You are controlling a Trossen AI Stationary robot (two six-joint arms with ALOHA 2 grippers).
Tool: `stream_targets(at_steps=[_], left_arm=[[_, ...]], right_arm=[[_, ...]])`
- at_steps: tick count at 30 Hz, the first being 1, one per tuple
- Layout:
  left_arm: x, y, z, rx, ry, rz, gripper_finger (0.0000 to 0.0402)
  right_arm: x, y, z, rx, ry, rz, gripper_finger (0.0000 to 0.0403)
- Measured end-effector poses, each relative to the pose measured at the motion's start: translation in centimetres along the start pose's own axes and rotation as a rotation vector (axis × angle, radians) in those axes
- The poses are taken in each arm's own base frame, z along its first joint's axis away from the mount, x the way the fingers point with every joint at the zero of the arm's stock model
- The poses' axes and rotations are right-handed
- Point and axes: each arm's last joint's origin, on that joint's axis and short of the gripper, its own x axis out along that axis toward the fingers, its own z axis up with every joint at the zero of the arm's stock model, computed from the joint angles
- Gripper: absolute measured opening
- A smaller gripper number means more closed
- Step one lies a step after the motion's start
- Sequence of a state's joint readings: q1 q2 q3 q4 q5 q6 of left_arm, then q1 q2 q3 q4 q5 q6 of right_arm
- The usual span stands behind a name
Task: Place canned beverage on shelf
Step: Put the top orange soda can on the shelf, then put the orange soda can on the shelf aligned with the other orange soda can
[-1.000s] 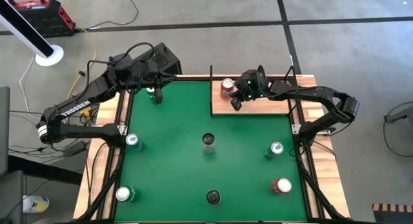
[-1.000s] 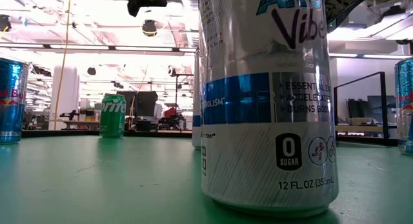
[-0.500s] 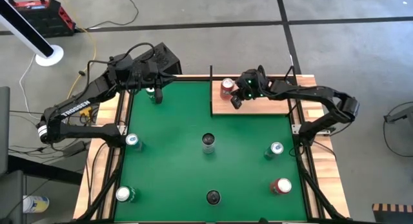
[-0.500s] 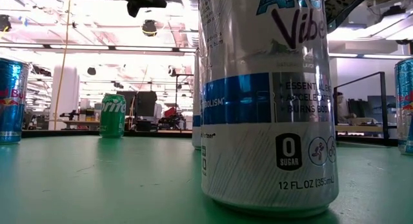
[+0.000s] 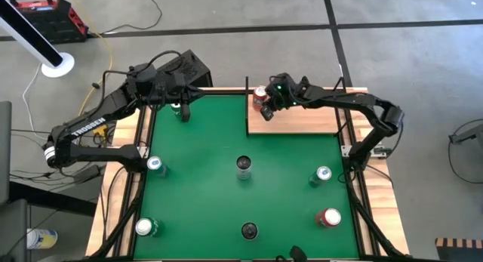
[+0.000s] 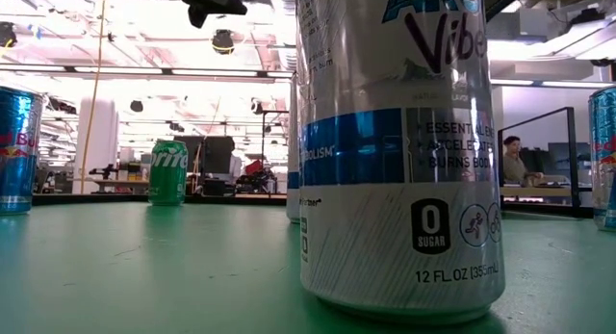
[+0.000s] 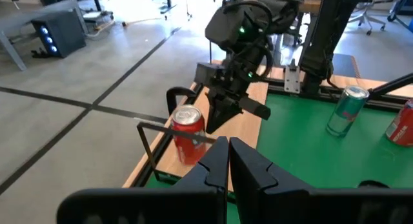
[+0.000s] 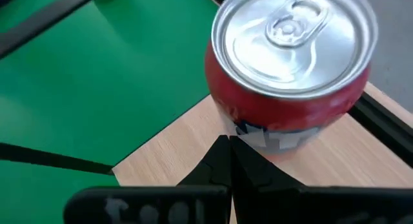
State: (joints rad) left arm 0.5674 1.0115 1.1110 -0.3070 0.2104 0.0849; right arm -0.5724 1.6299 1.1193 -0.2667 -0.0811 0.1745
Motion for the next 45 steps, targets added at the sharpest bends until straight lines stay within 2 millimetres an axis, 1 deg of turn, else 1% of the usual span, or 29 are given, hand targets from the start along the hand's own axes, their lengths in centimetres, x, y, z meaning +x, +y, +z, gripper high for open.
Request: stream_targets(at_steps=[4,10,20,26,31,34,36,38,42,45], left_arm=[[0.0,0.0,0.0,0.000,0.004,-0.001,0.0000],[0.0,0.0,0.0,0.007,0.002,-0.001,0.0000],[0.0,0.0,0.0,0.007,0.002,-0.006,0.0000],[0.0,0.0,0.0,-0.001,0.002,-0.007,0.0000],[0.0,0.0,0.0,-0.002,0.001,-0.008,0.0000],[0.0,0.0,0.0,-0.003,0.000,-0.010,0.0000],[0.0,0.0,0.0,-0.005,0.000,-0.011,0.0000],[0.0,-0.1,0.0,-0.019,-0.001,-0.022,0.0000],[0.0,-0.2,0.0,-0.046,-0.002,-0.051,0.0000],[0.0,-0.4,0.0,-0.063,-0.001,-0.059,0.0000]], right_arm=[[-0.1,0.2,0.5,-0.001,0.030,0.011,0.0018],[-0.8,0.7,1.1,-0.012,-0.007,0.034,0.0018],[-0.9,-0.3,1.5,0.003,-0.038,0.015,0.0018],[-0.9,-0.2,1.5,0.010,-0.039,0.017,0.0018],[-1.0,0.2,1.4,0.010,-0.028,0.033,0.0018],[-2.3,0.7,1.4,0.029,-0.015,0.075,0.0020],[-3.6,1.2,1.1,0.040,0.016,0.118,0.0022],[-5.3,2.2,0.6,0.046,0.065,0.165,0.0022],[-10.0,5.5,-1.1,0.022,0.151,0.256,0.0022],[-13.5,8.6,-2.7,0.012,0.164,0.313,0.0022]])
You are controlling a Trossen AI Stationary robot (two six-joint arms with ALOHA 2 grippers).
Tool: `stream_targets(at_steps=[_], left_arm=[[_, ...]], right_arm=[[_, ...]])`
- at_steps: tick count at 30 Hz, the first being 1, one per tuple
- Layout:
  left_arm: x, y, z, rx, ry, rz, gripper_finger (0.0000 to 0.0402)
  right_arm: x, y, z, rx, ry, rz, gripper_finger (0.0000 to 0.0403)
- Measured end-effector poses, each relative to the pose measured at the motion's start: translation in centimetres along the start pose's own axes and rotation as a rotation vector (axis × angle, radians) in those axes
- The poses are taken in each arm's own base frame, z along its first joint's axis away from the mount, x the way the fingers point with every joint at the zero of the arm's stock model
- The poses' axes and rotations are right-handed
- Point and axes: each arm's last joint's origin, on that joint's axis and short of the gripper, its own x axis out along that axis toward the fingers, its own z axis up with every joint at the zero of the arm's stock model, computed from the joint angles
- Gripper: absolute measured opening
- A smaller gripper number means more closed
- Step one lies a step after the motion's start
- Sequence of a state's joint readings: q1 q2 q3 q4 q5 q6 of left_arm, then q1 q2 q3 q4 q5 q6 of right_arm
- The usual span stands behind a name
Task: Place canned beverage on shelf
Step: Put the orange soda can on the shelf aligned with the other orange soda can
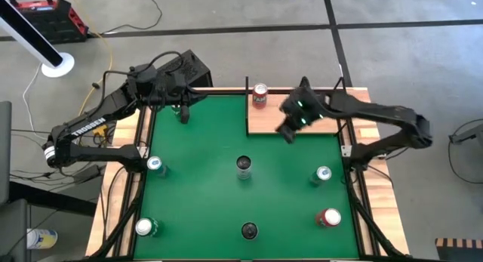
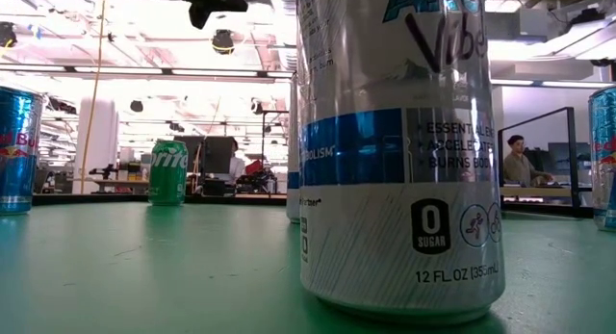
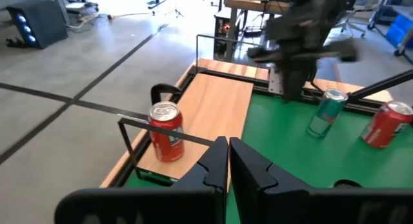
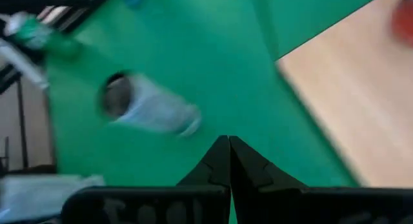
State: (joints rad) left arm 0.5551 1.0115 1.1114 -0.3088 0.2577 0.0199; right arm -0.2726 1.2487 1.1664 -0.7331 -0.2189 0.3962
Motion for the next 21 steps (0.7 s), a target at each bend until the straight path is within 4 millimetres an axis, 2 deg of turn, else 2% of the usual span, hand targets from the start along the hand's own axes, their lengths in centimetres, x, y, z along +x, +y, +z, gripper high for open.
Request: stream_targets(at_steps=[5,13,17,21], left_arm=[[0.1,-0.2,0.0,-0.044,0.000,0.012,0.0000],[0.3,-1.1,0.3,-0.077,-0.023,0.024,0.0000],[0.4,-1.8,0.4,-0.049,-0.037,-0.018,0.0000],[0.5,-2.5,0.4,0.003,-0.031,-0.066,0.0000]], right_arm=[[-3.1,6.1,-3.8,0.015,-0.018,0.114,0.0022],[-5.3,12.9,-10.4,0.199,0.137,0.240,0.0020],[-6.5,16.2,-13.2,0.326,0.269,0.136,0.0020],[-8.1,18.6,-14.7,0.463,0.370,-0.112,0.0020]])
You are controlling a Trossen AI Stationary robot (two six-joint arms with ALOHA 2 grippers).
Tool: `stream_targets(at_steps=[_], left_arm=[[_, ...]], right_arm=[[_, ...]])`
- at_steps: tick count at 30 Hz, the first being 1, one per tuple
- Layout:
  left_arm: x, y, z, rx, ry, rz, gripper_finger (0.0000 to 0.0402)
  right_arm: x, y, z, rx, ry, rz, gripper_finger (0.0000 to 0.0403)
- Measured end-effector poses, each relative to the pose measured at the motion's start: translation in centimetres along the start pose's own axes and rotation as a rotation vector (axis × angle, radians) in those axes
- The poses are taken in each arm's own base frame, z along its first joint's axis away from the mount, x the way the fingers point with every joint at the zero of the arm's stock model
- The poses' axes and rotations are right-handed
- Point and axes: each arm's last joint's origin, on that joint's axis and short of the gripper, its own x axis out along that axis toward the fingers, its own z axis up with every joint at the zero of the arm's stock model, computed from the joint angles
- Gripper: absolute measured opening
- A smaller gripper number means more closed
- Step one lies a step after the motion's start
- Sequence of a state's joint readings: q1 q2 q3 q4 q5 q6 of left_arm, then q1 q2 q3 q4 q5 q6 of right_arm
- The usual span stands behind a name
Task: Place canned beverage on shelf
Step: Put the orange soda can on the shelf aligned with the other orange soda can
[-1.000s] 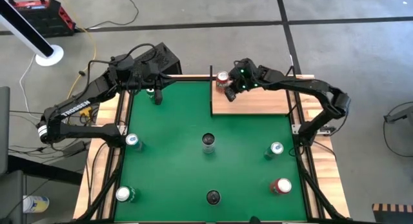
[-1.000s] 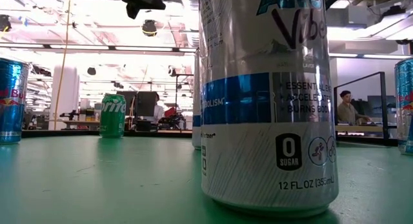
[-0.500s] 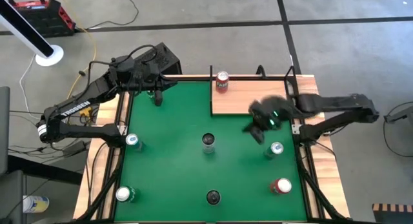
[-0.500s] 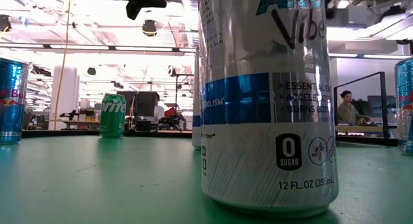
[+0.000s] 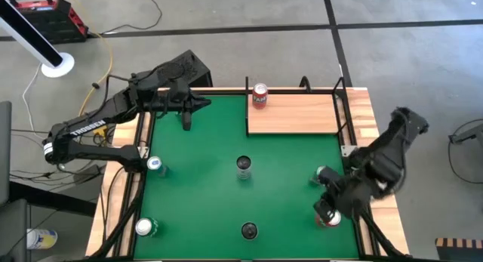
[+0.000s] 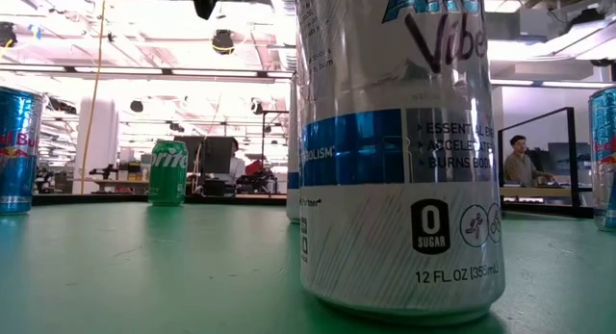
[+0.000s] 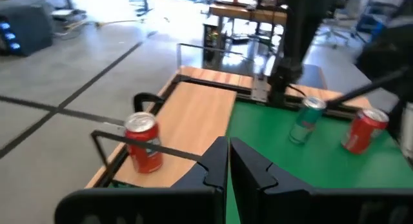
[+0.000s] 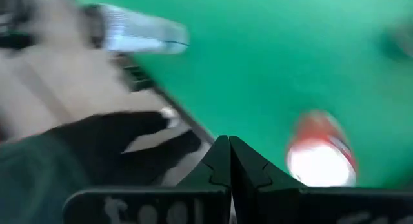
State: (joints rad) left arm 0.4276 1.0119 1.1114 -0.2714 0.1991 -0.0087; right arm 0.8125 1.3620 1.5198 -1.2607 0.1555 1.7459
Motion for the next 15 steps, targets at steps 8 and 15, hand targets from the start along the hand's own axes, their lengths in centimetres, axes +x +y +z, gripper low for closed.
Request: stream_targets(at_steps=[8,15], left_arm=[[0.0,-1.6,-0.1,0.008,0.013,-0.276,0.0000],[-1.5,-3.1,0.2,0.008,0.001,-0.341,0.0000]], right_arm=[[1.5,1.1,-3.2,0.151,-0.021,-0.294,0.0046],[2.8,1.1,-3.8,0.136,0.079,-0.379,0.0119]])
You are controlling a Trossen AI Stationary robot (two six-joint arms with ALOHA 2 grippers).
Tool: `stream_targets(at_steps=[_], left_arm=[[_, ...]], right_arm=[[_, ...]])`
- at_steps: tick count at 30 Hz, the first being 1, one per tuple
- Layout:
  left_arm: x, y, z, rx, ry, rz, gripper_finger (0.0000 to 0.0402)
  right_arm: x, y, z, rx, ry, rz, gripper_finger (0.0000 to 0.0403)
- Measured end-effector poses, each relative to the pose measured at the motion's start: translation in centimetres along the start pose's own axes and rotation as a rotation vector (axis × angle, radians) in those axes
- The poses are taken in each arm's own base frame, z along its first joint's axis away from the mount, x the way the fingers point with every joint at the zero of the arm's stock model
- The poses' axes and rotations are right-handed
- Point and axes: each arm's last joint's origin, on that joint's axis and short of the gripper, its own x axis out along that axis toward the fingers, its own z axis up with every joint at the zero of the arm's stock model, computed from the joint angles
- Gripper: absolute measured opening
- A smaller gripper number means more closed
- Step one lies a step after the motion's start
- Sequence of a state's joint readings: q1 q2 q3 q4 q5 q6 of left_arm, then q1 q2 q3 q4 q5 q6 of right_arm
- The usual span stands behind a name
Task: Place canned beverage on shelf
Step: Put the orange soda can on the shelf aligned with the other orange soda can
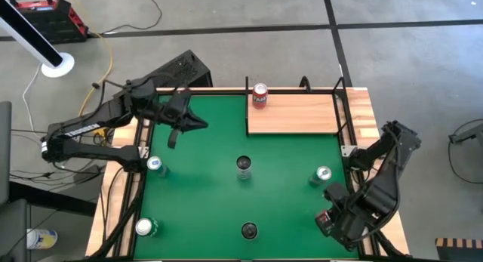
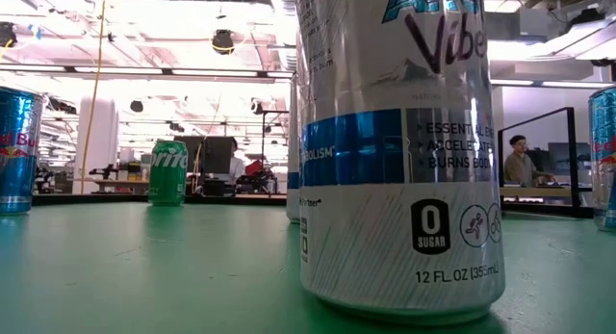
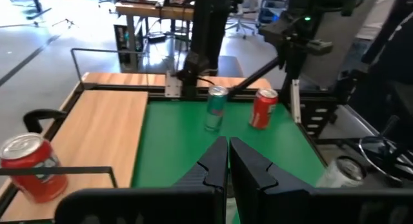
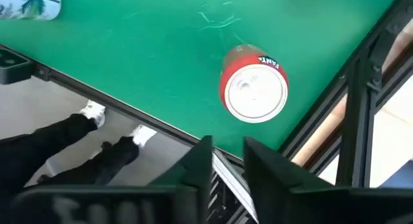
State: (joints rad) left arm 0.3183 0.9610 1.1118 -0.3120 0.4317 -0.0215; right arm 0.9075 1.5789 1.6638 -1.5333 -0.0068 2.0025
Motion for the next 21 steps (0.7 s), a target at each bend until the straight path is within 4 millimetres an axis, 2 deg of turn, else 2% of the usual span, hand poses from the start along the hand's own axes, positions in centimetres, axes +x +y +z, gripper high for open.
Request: stream_targets(at_steps=[6,11,16,21], left_arm=[[-1.1,-0.8,0.5,0.006,-0.043,0.064,0.0000],[-1.2,-0.7,0.5,-0.021,-0.049,0.126,0.0000],[-0.9,-0.4,0.5,-0.082,-0.048,0.164,0.0000],[-0.7,-0.4,0.5,-0.130,-0.061,0.197,0.0000]], right_arm=[[0.1,-0.3,0.1,-0.066,-0.018,-0.028,0.0254],[2.2,-1.1,0.4,-0.141,-0.022,-0.092,0.0342],[5.0,-2.6,0.8,-0.168,0.025,-0.087,0.0386],[6.4,-4.0,1.2,-0.181,0.054,-0.032,0.0398]])
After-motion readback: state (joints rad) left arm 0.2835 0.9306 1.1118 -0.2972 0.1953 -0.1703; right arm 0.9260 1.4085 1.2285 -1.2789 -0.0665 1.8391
